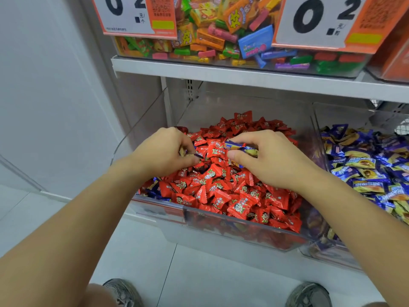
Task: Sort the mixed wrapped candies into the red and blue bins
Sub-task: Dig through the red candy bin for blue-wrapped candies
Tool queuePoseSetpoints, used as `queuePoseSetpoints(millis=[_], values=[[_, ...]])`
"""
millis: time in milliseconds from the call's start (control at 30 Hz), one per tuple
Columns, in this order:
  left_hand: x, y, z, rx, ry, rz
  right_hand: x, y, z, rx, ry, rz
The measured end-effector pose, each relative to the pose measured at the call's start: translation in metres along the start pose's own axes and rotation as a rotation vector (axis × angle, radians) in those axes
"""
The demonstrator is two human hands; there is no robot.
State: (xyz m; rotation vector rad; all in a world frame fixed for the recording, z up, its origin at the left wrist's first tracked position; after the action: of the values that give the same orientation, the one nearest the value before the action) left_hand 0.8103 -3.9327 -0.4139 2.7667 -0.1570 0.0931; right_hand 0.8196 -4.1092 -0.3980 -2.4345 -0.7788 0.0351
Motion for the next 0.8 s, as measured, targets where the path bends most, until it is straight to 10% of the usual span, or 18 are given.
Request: queuePoseSetpoints(millis=[267, 800], values=[[-0.032, -0.031, -0.037, -0.790, 0.259, -0.231, 0.003, -0.005, -0.005, 0.145, 0.049, 0.031], [-0.029, 0.059, 0.013, -1.241, 0.177, -0.282, -0.011, -0.018, 0.012, 0.991, -0.032, 0.313]])
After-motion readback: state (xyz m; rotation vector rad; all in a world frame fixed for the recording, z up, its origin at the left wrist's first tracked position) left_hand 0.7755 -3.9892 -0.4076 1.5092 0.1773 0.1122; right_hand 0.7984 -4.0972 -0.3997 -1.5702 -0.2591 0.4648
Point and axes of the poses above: each hand's wrist, its own x-axis towards the middle knuckle, its own z-axis out of the palm, y = z × x, the point moved 10 cm from there along x, towards the middle knuckle
